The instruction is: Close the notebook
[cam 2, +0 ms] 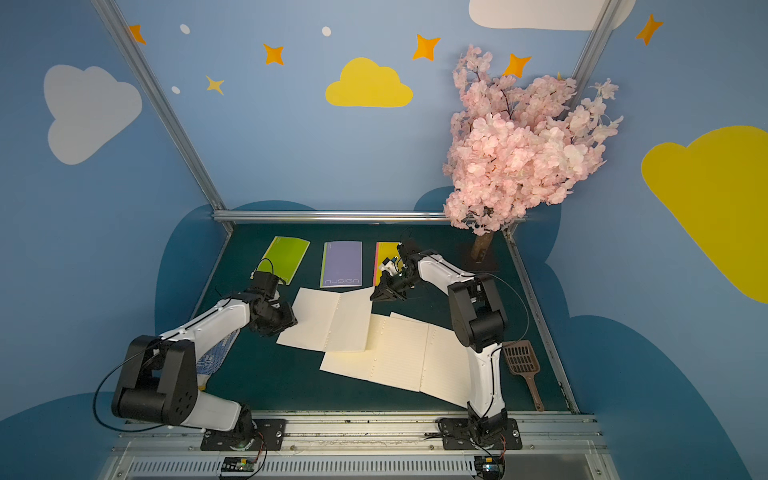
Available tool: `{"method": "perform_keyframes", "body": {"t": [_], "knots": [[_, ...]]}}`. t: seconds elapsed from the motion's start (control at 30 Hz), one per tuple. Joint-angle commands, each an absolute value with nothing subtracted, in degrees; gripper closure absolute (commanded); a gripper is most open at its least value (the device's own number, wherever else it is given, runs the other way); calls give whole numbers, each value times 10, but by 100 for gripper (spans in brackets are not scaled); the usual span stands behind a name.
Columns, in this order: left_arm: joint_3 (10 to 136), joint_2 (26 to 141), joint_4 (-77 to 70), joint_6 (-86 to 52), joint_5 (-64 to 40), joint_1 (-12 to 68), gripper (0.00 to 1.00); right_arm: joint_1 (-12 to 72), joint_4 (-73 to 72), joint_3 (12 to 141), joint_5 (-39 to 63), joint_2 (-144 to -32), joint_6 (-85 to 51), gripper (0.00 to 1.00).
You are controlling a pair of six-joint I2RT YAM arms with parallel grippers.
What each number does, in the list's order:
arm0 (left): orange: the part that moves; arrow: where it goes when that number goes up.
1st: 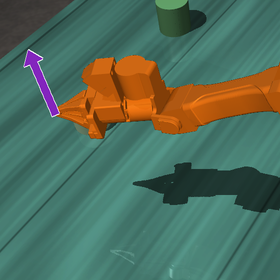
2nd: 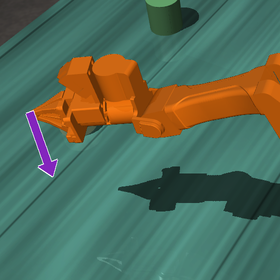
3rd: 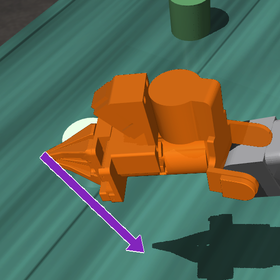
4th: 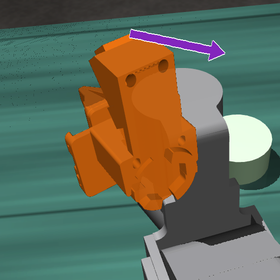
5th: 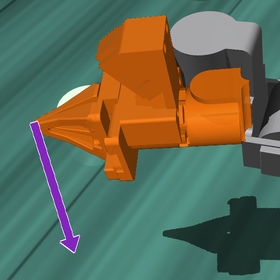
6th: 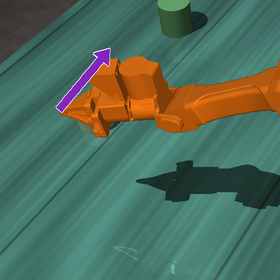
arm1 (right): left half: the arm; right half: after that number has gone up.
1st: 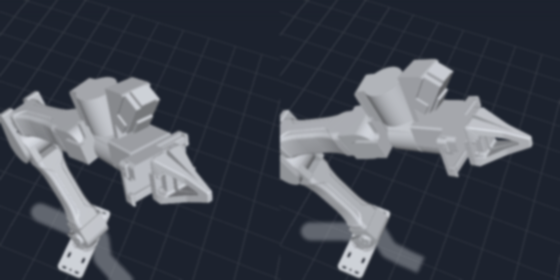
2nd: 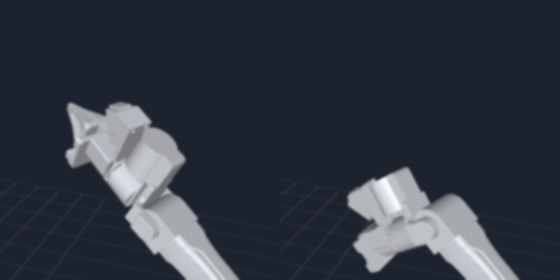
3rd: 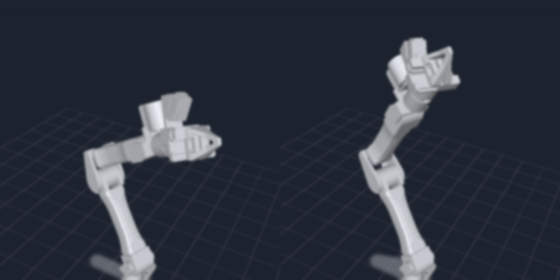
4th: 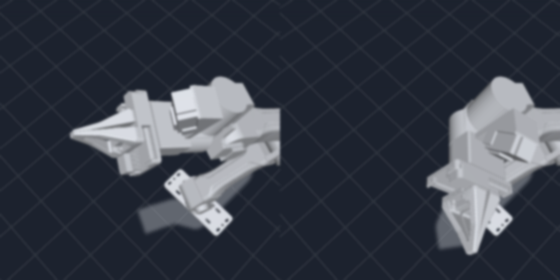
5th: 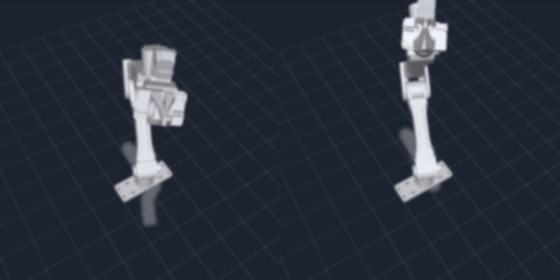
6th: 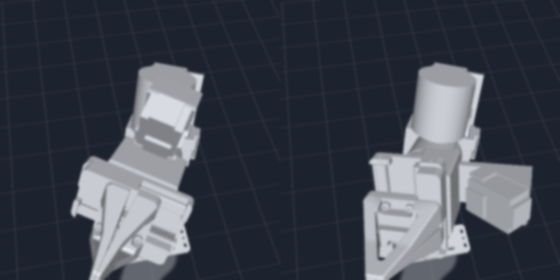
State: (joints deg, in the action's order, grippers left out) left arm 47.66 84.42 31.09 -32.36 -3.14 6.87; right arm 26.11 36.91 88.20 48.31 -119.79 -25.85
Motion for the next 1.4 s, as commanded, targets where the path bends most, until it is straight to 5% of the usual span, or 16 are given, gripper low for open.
{"method": "perform_keyframes", "body": {"t": [0.0,1.37], "knots": [[468,838,331,-323,-12,64,51,260,388,903,473,-1208,-244,100],[429,854,316,-328,-10,59,46,258,392,902,464,-1222,-235,100]]}}
